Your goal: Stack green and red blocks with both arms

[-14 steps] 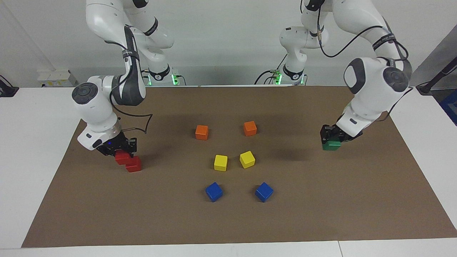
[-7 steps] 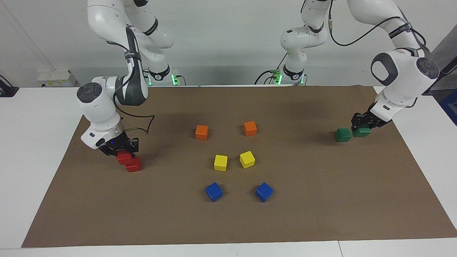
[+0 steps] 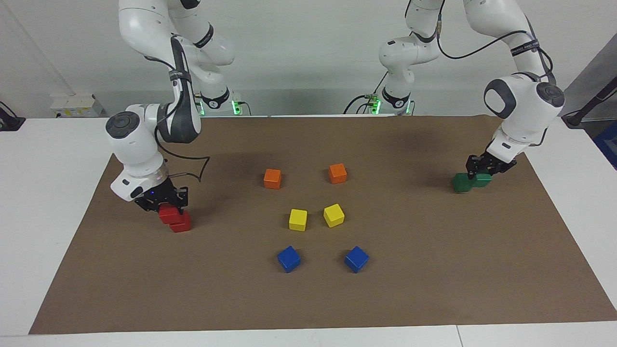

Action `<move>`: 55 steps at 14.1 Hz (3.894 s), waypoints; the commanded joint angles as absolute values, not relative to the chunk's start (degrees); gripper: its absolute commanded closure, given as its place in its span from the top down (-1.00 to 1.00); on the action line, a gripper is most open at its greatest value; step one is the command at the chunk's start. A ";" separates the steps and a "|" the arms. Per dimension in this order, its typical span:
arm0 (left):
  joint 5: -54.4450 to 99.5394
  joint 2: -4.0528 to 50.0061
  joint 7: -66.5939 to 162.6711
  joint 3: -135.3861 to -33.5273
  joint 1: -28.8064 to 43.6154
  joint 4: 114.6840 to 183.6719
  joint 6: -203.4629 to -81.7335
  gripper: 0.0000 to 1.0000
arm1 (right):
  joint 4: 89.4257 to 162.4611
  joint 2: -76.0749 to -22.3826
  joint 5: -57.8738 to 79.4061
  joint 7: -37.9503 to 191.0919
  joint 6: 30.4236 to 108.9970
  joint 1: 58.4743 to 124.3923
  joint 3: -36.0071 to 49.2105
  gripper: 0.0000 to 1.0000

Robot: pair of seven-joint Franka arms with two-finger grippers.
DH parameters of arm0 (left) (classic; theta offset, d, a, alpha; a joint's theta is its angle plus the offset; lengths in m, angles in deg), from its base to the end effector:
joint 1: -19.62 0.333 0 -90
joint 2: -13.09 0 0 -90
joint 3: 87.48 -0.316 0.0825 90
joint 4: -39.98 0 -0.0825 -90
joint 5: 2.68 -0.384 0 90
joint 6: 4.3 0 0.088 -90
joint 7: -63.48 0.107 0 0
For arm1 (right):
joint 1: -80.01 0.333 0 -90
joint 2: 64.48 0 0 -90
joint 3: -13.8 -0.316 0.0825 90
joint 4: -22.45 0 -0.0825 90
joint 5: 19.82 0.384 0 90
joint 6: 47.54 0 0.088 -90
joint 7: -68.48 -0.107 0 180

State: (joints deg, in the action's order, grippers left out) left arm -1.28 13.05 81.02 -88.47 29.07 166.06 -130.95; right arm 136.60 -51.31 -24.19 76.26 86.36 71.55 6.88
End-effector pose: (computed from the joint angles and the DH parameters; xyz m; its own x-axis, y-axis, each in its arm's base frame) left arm 0.5218 0.0953 0.3838 0.9939 -0.1091 0.0160 -0.1093 -0.9939 0.0157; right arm 0.6071 -0.0202 0.3595 0.9817 0.1550 0.1104 0.1504 -0.9874 0.0487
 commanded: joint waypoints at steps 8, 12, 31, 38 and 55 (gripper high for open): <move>-2.06 8.26 80.71 -88.10 30.26 176.03 -141.14 -1.00 | 137.94 -49.98 -23.34 76.48 89.93 71.22 6.60 -1.00; -2.06 8.17 81.06 -88.19 30.26 177.18 -142.03 -1.00 | 138.03 -49.98 -23.34 76.39 89.92 71.13 6.60 -1.00; -2.06 10.46 82.82 -88.10 29.12 154.62 -116.83 1.00 | 133.57 -51.82 -23.34 74.81 81.87 71.31 6.51 1.00; -2.06 10.63 67.63 -87.57 24.47 140.72 -102.58 1.00 | 129.95 -62.53 -19.75 74.72 67.19 72.45 6.16 1.00; -2.06 5.80 64.19 -87.57 21.21 140.61 -89.83 1.00 | 114.39 -63.95 -20.35 71.74 42.29 71.92 6.33 1.00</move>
State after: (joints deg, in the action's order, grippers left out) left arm -1.30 6.72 65.12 -87.38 21.69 140.13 -92.25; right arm 115.59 -64.65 -20.27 72.67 42.51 72.42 6.73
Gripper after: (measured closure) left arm 0.000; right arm 0.000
